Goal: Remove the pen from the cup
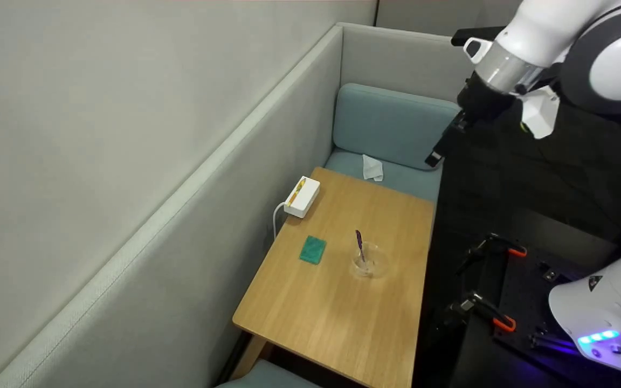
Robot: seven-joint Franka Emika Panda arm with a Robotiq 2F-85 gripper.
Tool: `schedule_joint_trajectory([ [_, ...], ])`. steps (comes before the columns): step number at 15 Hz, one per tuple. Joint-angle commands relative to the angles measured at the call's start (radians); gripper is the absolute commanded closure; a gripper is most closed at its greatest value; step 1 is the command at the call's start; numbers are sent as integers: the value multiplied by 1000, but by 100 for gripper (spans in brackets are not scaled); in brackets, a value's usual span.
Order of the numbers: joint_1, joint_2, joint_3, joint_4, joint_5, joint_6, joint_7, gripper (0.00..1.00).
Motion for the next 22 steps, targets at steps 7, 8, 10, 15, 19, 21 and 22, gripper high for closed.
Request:
schedule_joint_trajectory([
  [7, 23, 337, 22, 140, 118, 38, -65, 0],
  [8, 22, 345, 24, 142, 118, 39, -65, 0],
  [10, 20, 339, 23, 141, 118, 39, -65, 0],
  [15, 18, 418, 39, 168, 106, 61, -17, 0],
  [19, 23, 529, 70, 193, 97, 114, 46, 0],
  [21, 26, 588, 86, 208, 97, 149, 65, 0],
  [22, 28, 617, 94, 215, 97, 169, 74, 0],
])
